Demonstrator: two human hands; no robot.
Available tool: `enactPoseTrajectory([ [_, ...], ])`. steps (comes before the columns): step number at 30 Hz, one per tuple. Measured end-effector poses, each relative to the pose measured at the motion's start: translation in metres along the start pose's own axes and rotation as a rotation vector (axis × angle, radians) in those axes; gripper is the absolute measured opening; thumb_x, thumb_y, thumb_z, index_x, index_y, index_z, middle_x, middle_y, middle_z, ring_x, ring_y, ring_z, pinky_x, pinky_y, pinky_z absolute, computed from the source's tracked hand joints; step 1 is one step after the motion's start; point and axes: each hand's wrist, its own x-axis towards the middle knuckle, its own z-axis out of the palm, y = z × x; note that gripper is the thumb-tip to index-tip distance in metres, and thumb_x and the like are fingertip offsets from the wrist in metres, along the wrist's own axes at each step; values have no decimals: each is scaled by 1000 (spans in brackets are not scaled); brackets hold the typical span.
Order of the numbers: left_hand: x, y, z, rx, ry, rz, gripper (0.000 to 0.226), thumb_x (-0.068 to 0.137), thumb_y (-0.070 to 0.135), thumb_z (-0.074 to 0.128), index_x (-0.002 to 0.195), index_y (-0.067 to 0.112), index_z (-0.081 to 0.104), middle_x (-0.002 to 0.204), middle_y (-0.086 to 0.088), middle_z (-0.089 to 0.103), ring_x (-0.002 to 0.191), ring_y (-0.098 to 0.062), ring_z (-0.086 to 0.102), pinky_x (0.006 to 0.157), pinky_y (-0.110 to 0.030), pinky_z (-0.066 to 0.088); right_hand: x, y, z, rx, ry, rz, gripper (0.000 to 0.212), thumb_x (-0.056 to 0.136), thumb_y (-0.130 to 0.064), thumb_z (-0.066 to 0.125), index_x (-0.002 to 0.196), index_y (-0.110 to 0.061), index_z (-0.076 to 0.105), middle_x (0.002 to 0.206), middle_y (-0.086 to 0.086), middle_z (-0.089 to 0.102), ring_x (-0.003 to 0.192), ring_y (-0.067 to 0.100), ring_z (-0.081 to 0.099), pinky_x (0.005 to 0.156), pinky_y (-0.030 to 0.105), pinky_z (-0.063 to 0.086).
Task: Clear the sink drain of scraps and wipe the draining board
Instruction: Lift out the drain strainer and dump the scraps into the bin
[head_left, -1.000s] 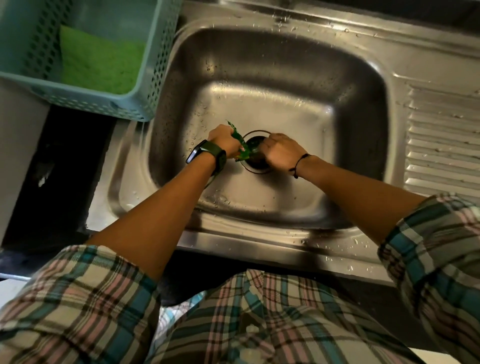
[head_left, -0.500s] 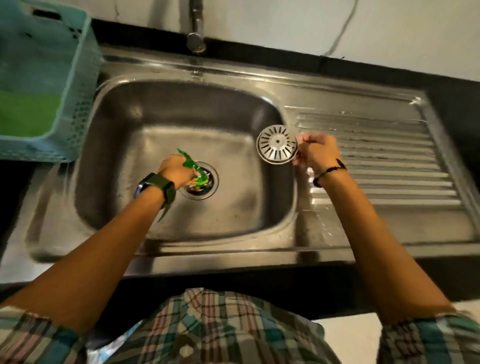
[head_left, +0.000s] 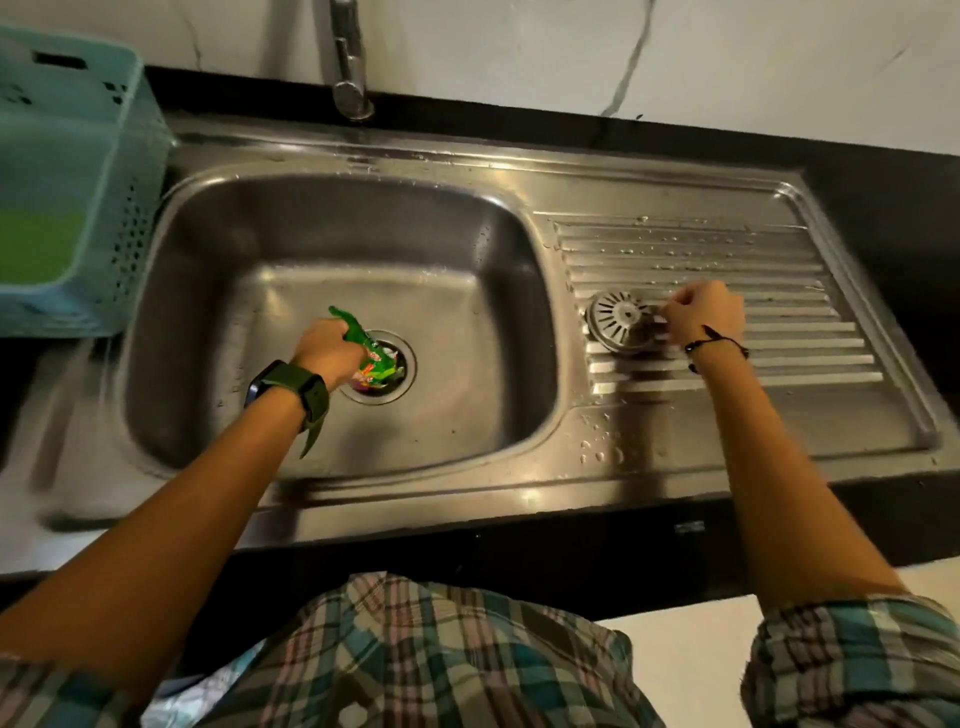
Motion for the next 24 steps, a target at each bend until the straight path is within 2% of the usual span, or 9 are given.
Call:
enactPoseTrajectory([
  [2, -2, -2, -11, -21, 42, -2, 21, 79, -2, 61, 99, -7, 60, 108, -27, 63, 104, -39, 60, 92, -49, 51, -4, -16, -1, -62, 63, -102, 25, 85, 0, 45, 86, 13, 66, 89, 37, 66, 86, 47, 62, 71, 41, 48],
  [5, -4, -6, -24, -66, 78, -31, 12, 77, -2, 61, 89, -1, 61, 93, -20, 62, 99, -34, 62, 80, -37, 54, -11, -58, 8, -71, 49, -308, 27, 86, -2, 44, 91, 11, 67, 94, 38, 65, 89, 51, 60, 81, 48, 49],
  [6, -2, -9, -28, -95, 80, -44, 12, 77, -3, 59, 89, -2, 61, 94, -19, 63, 99, -33, 62, 79, -35, 54, -14, -75, 17, -60, 4, -373, 26, 85, -2, 46, 92, 8, 68, 97, 35, 66, 92, 49, 60, 83, 46, 48],
  [9, 3, -22, -37, -215, 78, -109, 10, 79, -5, 55, 79, 4, 56, 103, -21, 62, 101, -36, 62, 87, -48, 55, -32, -130, 59, -21, -201, -535, 23, 82, 0, 51, 95, 0, 70, 103, 26, 70, 101, 41, 62, 87, 38, 45],
  [12, 7, -32, -43, -277, 80, -150, 14, 78, -7, 54, 81, 7, 54, 107, -23, 61, 101, -38, 62, 87, -50, 54, -55, -169, 117, -73, -486, -716, 26, 85, -1, 51, 101, -3, 71, 111, 17, 70, 108, 32, 61, 95, 30, 42],
  [13, 8, -35, -44, -286, 80, -156, 15, 76, -8, 54, 76, 7, 53, 103, -24, 62, 100, -39, 63, 86, -52, 54, -62, -177, 138, -130, -577, -768, 27, 86, 0, 51, 105, -5, 69, 115, 15, 69, 110, 31, 60, 95, 29, 42],
  [16, 11, -39, -47, -285, 82, -166, 26, 75, -9, 57, 63, 13, 50, 96, -23, 63, 98, -38, 65, 85, -53, 55, -76, -187, 193, -349, -734, -833, 31, 88, -6, 51, 116, -7, 63, 121, 16, 64, 114, 33, 56, 97, 34, 44],
  [21, 23, -41, -50, -249, 99, -190, 28, 76, -4, 59, 61, 17, 47, 75, -5, 56, 93, -29, 63, 86, -48, 56, -88, -190, 246, -445, -753, -899, 35, 89, -23, 54, 117, -4, 61, 120, 19, 63, 112, 36, 56, 96, 38, 45],
  [24, 35, -41, -49, -220, 112, -194, 27, 76, -3, 59, 60, 15, 46, 89, -12, 59, 99, -32, 64, 85, -47, 56, -98, -187, 266, -439, -754, -880, 32, 89, -16, 50, 114, 0, 60, 122, 22, 60, 115, 37, 53, 98, 39, 44],
])
